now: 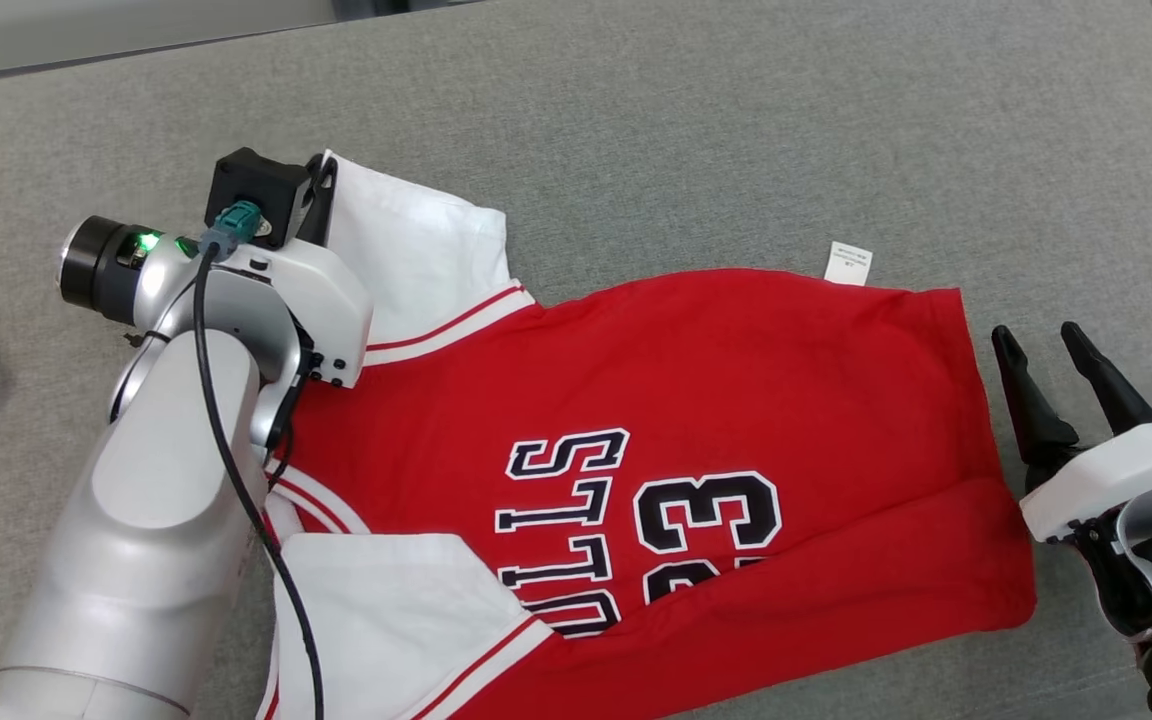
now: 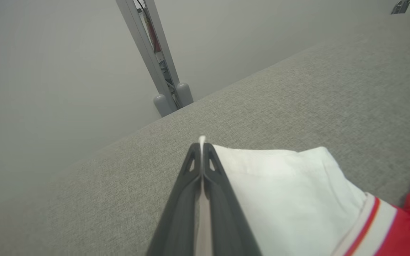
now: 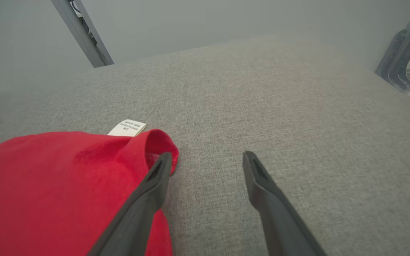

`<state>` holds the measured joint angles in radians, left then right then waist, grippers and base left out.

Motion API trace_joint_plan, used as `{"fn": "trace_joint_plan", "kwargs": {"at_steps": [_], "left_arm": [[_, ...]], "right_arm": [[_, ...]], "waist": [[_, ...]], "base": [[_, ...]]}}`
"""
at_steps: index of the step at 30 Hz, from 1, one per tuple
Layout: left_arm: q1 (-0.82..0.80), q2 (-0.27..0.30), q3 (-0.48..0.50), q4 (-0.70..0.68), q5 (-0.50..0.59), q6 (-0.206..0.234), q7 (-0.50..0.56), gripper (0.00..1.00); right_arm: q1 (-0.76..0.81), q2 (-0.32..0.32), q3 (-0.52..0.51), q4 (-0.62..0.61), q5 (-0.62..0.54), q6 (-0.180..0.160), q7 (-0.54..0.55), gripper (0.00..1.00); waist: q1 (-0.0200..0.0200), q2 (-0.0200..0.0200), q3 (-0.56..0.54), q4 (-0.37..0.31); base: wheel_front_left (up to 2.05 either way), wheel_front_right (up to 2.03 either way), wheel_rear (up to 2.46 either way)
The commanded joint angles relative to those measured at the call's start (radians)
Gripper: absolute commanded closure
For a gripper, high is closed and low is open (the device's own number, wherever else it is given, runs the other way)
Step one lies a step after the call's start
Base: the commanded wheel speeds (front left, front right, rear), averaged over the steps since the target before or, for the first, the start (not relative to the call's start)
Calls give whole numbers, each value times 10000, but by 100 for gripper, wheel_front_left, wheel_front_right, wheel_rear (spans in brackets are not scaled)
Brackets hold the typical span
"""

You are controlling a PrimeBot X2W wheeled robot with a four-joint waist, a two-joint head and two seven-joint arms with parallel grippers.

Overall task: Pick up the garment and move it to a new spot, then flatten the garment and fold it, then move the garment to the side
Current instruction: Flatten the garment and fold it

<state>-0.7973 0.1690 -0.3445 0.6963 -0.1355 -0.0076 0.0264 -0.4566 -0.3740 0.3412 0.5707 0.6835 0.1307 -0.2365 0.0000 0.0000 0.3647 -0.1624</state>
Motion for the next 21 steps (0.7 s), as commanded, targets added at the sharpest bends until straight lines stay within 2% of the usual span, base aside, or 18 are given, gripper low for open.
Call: {"fn": "trace_joint_plan", "kwargs": {"at_steps": [1, 15, 16, 18, 19, 21], "left_arm": [[138, -22, -36, -17, -70, -19, -38, 100], [2, -186, -353, -452, -145, 25, -220, 100], [-26, -191, -368, -485, -144, 37, -220, 100], [-89, -207, -391, -541, -162, 54, -239, 100], [-114, -212, -403, -561, -167, 64, -250, 100], [-150, -221, -416, -601, -193, 89, -254, 100]], "right_arm": [[-170, -139, 147, 174, 83, 2, 10, 0], [-1795, -900, 2873, 1805, 997, 2, 19, 0], [-1914, -968, 3060, 1908, 972, 0, 13, 21], [-2152, -1034, 3408, 2132, 1000, 0, 17, 84], [-2259, -1094, 3567, 2222, 998, 0, 12, 100], [-2491, -1261, 3888, 2475, 887, 0, -25, 100]], "waist": [[0, 0, -30, 117], [0, 0, 235, 566], [0, 0, 270, 601], [0, 0, 329, 674], [0, 0, 349, 712], [0, 0, 376, 790]], "base": [[0, 0, 0], [0, 0, 0], [0, 0, 0], [0, 0, 0], [0, 0, 0], [0, 0, 0]]}}
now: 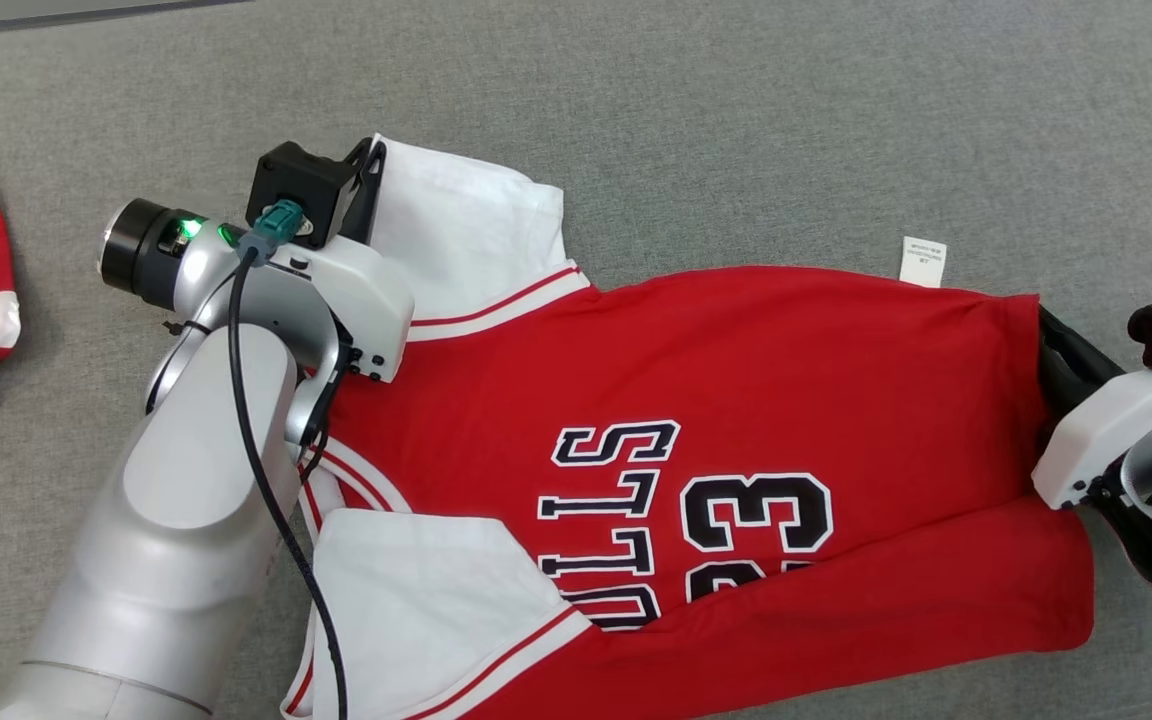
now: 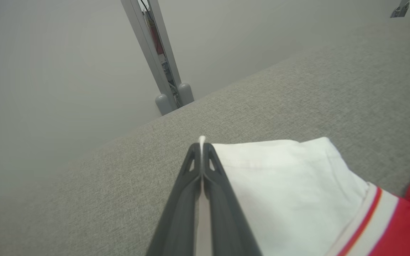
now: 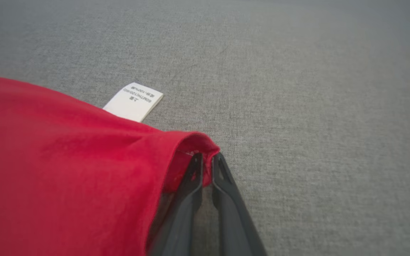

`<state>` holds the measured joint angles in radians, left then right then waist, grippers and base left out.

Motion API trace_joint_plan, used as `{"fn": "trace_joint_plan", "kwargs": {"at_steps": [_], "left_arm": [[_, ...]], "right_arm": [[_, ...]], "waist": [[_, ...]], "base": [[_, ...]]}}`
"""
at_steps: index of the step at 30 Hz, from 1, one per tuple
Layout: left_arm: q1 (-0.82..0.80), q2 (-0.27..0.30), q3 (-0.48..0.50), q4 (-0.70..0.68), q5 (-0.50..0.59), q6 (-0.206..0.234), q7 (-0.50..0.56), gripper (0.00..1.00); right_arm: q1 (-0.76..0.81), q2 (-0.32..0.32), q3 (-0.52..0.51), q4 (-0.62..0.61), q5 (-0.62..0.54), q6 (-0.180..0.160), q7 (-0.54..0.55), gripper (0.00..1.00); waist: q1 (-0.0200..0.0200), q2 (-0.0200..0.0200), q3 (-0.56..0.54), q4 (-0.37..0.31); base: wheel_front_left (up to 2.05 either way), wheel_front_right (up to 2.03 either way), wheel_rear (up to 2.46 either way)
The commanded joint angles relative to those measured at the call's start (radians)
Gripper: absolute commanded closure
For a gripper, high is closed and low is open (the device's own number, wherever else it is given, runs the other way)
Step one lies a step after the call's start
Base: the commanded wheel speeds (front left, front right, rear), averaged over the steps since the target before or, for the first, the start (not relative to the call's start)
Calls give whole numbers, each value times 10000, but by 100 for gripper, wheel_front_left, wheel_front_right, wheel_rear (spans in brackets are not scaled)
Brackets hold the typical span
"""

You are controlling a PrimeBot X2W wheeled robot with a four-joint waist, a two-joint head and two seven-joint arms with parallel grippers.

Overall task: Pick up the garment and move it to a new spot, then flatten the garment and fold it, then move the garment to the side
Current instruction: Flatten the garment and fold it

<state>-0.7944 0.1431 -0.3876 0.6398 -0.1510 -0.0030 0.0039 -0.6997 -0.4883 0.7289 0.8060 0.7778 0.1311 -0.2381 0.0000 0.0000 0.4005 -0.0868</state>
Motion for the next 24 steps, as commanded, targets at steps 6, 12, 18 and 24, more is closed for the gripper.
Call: {"fn": "trace_joint_plan", "kwargs": {"at_steps": [6, 12, 18, 24], "left_arm": [[-152, -7, 2, -55, -129, 128, -178, 100], [-79, -77, 2, -53, -255, 182, -349, 100], [5, -151, 37, -83, -441, 241, -583, 100], [119, -257, 234, -145, -811, 270, -878, 100]], "right_arm": [[-884, -456, 571, 692, -604, -5, -231, 100], [-1464, -681, 25, 421, -1771, -5, -301, 100], [-755, -658, -1662, -916, -3981, -5, -278, 100], [80, -526, -2555, -1632, -5425, -5, -280, 100]], "waist": [[0, 0, -3, 229], [0, 0, -67, 330], [0, 0, -144, 405], [0, 0, -271, 462]], "base": [[0, 0, 0], [0, 0, 0], [0, 0, 0], [0, 0, 0]]}}
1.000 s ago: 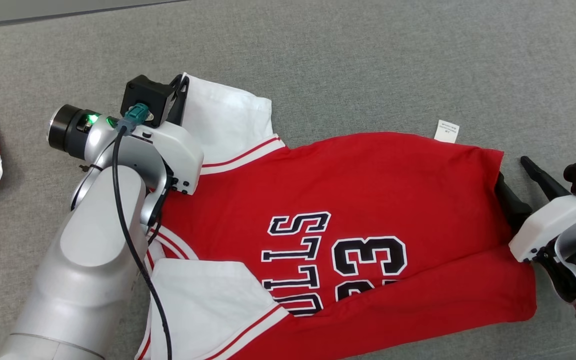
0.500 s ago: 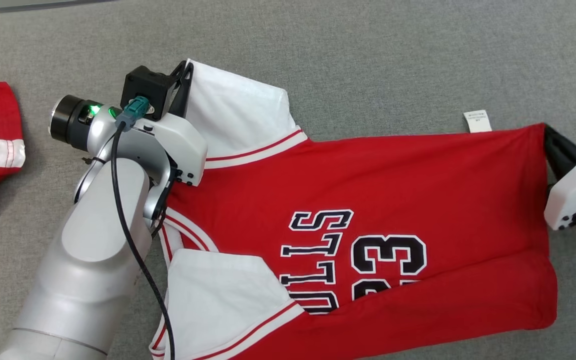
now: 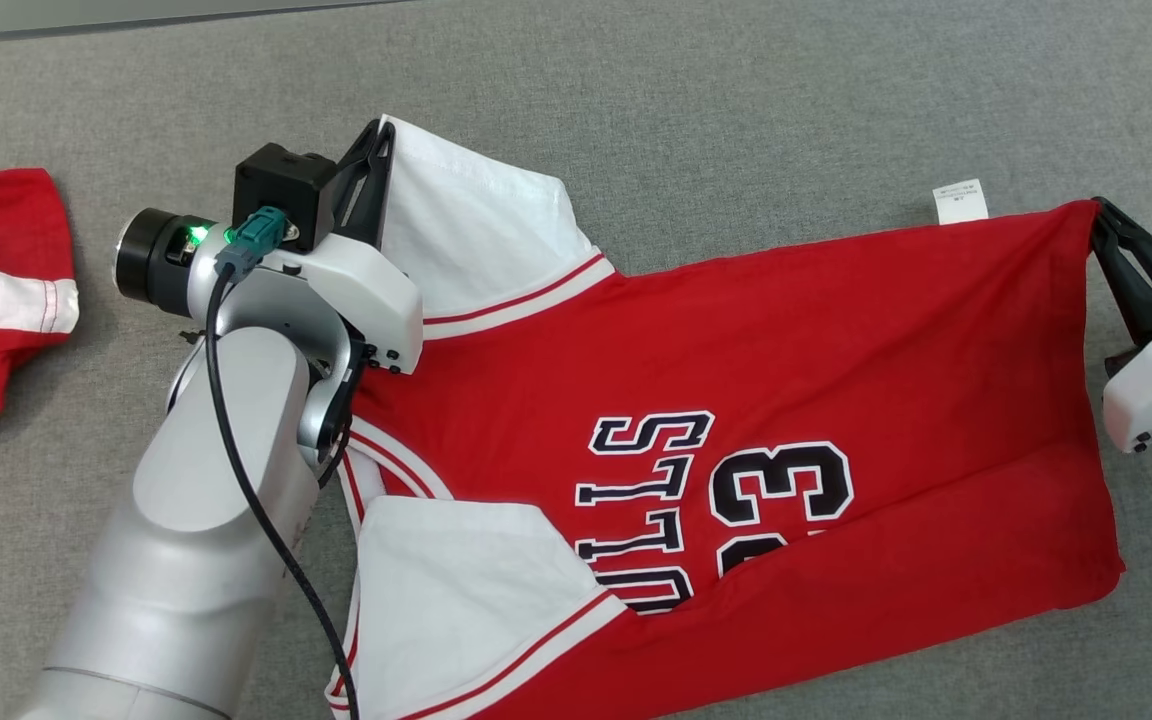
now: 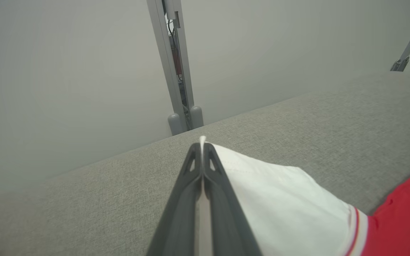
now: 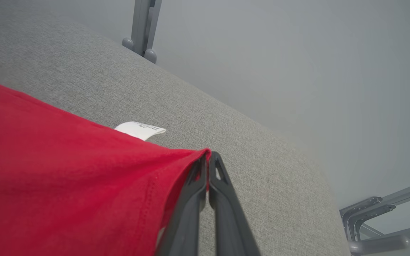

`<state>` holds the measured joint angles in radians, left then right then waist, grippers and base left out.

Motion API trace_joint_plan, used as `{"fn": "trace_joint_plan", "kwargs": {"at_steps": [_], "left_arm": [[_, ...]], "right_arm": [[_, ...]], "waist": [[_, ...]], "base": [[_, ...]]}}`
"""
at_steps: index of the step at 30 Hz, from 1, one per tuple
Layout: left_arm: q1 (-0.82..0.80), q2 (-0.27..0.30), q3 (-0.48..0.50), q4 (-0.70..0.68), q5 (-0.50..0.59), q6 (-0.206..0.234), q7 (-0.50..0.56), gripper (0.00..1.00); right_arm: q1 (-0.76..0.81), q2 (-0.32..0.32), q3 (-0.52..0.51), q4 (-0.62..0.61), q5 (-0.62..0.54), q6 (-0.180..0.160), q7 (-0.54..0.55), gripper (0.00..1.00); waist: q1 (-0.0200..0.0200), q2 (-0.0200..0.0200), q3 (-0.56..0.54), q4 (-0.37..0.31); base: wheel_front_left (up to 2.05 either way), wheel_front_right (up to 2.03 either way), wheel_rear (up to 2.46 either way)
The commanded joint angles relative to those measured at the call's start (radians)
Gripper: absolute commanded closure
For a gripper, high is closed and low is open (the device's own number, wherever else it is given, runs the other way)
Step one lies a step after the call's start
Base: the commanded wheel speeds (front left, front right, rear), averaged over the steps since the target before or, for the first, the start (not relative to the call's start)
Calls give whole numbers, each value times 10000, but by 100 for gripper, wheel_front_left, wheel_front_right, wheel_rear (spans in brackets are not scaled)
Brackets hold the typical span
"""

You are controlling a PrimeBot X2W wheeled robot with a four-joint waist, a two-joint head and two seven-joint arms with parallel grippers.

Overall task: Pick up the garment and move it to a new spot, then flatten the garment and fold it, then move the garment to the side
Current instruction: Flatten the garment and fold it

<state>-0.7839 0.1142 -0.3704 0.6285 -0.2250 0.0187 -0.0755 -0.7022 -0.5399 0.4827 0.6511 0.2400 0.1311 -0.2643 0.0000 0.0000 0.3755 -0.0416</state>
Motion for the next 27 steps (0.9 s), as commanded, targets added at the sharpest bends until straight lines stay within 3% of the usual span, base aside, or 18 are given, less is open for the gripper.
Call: {"fn": "trace_joint_plan", "kwargs": {"at_steps": [1, 11, 27], "left_arm": [[63, 27, 95, -51, -117, 54, -119, 100], [953, 248, 219, -818, -578, -101, -403, 100], [3262, 1056, -70, -3812, -828, -25, 622, 100]], "right_arm": [[209, 4, -172, -134, -188, -5, -17, 100], [1334, -151, -947, -637, -1115, -5, -19, 100], [2710, -746, -1098, -1114, -2435, -5, -19, 100]], "waist": [[0, 0, -51, 24], [0, 0, -594, 341], [0, 0, -1483, 939]], "base": [[0, 0, 0], [0, 0, 0], [0, 0, 0]]}}
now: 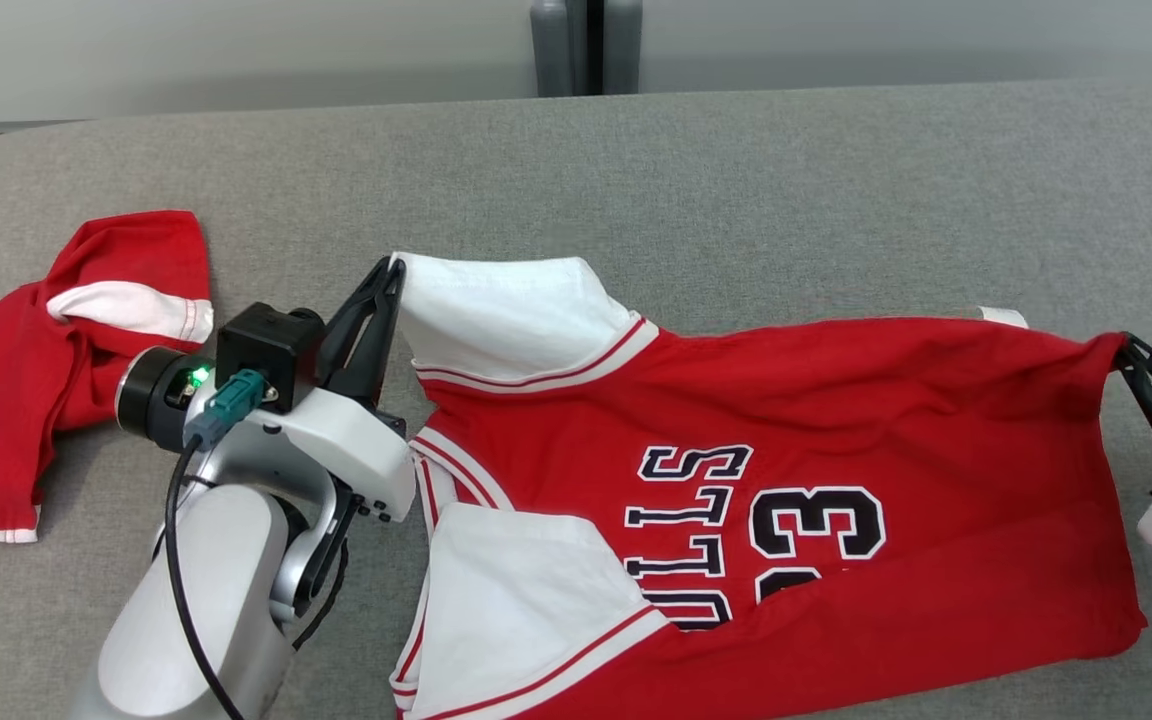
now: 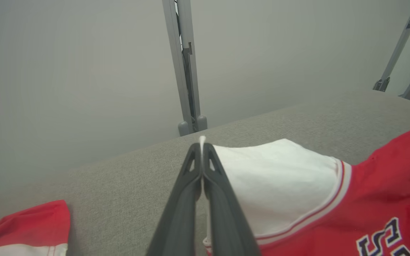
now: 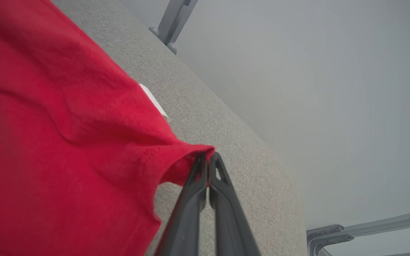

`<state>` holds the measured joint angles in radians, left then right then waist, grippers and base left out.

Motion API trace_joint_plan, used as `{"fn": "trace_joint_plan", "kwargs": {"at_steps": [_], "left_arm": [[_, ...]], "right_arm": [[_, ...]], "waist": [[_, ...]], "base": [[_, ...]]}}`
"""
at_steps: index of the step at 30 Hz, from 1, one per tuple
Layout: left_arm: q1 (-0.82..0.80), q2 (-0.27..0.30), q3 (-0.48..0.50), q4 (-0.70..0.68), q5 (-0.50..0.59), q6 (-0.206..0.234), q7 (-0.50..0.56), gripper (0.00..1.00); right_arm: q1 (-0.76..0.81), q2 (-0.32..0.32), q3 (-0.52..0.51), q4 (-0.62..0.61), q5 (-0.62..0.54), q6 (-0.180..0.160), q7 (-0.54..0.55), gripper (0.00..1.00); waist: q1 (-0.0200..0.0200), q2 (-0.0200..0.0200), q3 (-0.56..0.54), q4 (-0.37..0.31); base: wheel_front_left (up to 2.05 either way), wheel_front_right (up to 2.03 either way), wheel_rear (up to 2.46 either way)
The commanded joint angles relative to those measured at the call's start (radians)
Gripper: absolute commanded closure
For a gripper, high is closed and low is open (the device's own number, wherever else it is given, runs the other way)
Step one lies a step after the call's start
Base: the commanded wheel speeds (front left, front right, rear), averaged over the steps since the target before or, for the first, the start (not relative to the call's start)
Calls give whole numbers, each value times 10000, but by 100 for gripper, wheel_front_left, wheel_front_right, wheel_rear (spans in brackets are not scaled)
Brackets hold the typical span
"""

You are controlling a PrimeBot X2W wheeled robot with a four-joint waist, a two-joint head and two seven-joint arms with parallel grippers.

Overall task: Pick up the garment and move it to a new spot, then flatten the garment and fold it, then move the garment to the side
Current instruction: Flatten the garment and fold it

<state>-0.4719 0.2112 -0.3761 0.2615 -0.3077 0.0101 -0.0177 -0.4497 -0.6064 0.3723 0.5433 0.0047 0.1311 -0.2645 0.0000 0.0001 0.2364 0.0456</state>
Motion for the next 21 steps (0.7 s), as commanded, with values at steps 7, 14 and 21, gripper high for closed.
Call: {"fn": "trace_joint_plan", "kwargs": {"at_steps": [7, 14, 21], "left_arm": [[807, 348, -312, -926, 24, -56, 486, 100], [1611, 774, -639, -1836, 57, -141, 1000, 100], [2472, 1266, -1020, -2922, 152, -163, 1684, 100]], "right_arm": [[611, -199, -140, -363, -726, -5, -17, 100], [1075, -448, 102, -711, -1282, -5, -18, 100], [1357, -648, 415, -717, -1510, -5, -18, 100]], "waist": [[0, -1, -392, 145], [0, -1, -660, 213], [0, -1, -870, 322]], "base": [[0, 0, 0], [0, 0, 0], [0, 0, 0]]}}
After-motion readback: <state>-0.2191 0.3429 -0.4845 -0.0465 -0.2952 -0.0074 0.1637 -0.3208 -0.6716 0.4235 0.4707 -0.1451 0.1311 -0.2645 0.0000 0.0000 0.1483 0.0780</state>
